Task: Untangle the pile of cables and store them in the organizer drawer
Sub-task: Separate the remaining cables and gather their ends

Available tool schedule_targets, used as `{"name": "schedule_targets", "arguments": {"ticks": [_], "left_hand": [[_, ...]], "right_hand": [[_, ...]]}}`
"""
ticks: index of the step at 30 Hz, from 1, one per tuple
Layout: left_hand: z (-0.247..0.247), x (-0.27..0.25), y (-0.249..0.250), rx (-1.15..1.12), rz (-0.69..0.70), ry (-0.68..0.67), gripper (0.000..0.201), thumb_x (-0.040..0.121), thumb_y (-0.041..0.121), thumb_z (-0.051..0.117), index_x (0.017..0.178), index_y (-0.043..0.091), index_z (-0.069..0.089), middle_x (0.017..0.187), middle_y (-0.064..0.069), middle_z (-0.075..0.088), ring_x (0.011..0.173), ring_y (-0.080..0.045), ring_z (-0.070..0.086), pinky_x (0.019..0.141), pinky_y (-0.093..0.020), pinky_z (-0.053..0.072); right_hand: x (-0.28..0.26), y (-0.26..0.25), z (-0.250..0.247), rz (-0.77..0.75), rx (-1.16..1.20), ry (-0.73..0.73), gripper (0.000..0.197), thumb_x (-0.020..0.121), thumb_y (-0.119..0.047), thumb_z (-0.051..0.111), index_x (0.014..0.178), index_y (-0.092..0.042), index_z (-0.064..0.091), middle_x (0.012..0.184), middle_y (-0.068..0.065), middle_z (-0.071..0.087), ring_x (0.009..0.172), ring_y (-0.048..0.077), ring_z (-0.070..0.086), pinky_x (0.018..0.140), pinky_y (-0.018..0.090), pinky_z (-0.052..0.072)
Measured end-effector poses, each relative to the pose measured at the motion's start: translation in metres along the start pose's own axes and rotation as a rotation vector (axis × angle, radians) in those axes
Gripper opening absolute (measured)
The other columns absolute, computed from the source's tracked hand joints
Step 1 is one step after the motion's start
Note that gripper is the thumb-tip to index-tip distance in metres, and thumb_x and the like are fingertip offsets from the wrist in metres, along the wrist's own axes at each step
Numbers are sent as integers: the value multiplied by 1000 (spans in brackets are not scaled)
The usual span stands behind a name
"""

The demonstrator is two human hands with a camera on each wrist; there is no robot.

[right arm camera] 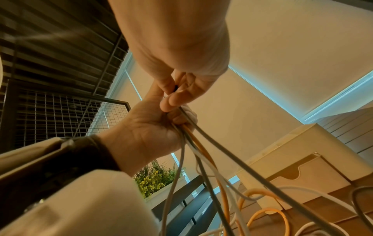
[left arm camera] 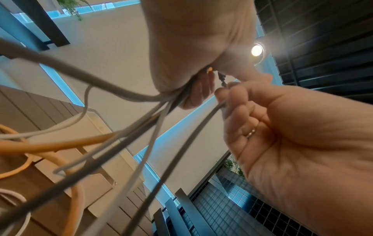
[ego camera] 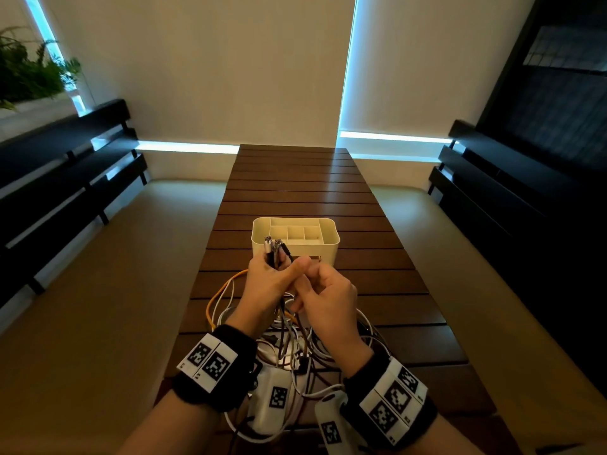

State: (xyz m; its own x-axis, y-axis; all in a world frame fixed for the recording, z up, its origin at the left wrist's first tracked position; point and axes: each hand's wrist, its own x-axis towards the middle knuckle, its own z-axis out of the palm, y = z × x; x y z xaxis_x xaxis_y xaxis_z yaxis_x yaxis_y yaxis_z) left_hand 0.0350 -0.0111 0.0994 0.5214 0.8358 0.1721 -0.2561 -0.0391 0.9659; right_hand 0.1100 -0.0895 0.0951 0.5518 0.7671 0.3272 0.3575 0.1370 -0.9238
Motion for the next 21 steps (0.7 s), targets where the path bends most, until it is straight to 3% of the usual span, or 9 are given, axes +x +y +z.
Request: {"name": "schedule_targets", "arguments": {"ticks": [3, 7, 9, 11, 14, 18, 21], "left_hand": [[8, -5, 4, -24, -6, -14, 9, 84, 9, 63, 82, 12, 54, 55, 6, 62, 45, -7, 56, 39, -18, 44], [12, -3, 5, -55, -31, 25, 10, 91, 9, 56, 82, 11, 53, 56, 13, 63, 54, 0, 60, 53, -14, 49], [11, -1, 4, -59, -46, 27, 8, 93, 14, 54, 87, 10, 53, 56, 13, 62, 55, 1, 60, 55, -14, 48], [10, -1, 4, -42, -51, 36, 18, 95, 23, 52, 85, 8, 56, 57, 11, 64, 58, -1, 61, 57, -15, 50], [12, -2, 4, -18, -76, 55, 35, 96, 35, 46, 75, 9, 57, 57, 8, 63, 58, -4, 62, 56, -17, 49], [16, -3, 8, -102, -95, 125, 37, 90, 46, 45, 79, 12, 53, 59, 8, 57, 57, -5, 57, 54, -17, 49], [9, 1, 17, -266, -68, 172, 42, 81, 52, 47, 84, 10, 51, 61, 0, 54, 58, -14, 56, 57, -27, 51]], "right_hand": [[0, 2, 4, 11, 11, -4, 13, 90, -16, 59, 81, -8, 63, 59, 6, 64, 44, 6, 60, 47, 23, 51], [1, 9, 5, -71, -64, 33, 22, 87, -14, 62, 68, -24, 59, 59, -7, 61, 54, 12, 62, 52, 31, 53], [2, 12, 6, -124, -127, 40, 15, 85, -14, 64, 71, -19, 63, 60, -13, 58, 55, 7, 59, 53, 23, 49], [3, 15, 5, -147, -152, 35, 7, 85, -15, 64, 79, -16, 66, 65, -17, 59, 61, 3, 59, 56, 14, 46], [4, 14, 4, -171, -136, 15, 4, 87, -16, 62, 87, -20, 64, 73, -15, 62, 69, 6, 62, 62, 19, 51], [2, 12, 4, -104, -16, -109, 26, 92, -15, 55, 84, -31, 37, 69, 1, 56, 58, 13, 55, 54, 28, 47], [3, 15, -2, -22, 48, -250, 21, 93, -17, 54, 85, -27, 37, 66, -4, 54, 52, 3, 50, 52, 22, 43]]}}
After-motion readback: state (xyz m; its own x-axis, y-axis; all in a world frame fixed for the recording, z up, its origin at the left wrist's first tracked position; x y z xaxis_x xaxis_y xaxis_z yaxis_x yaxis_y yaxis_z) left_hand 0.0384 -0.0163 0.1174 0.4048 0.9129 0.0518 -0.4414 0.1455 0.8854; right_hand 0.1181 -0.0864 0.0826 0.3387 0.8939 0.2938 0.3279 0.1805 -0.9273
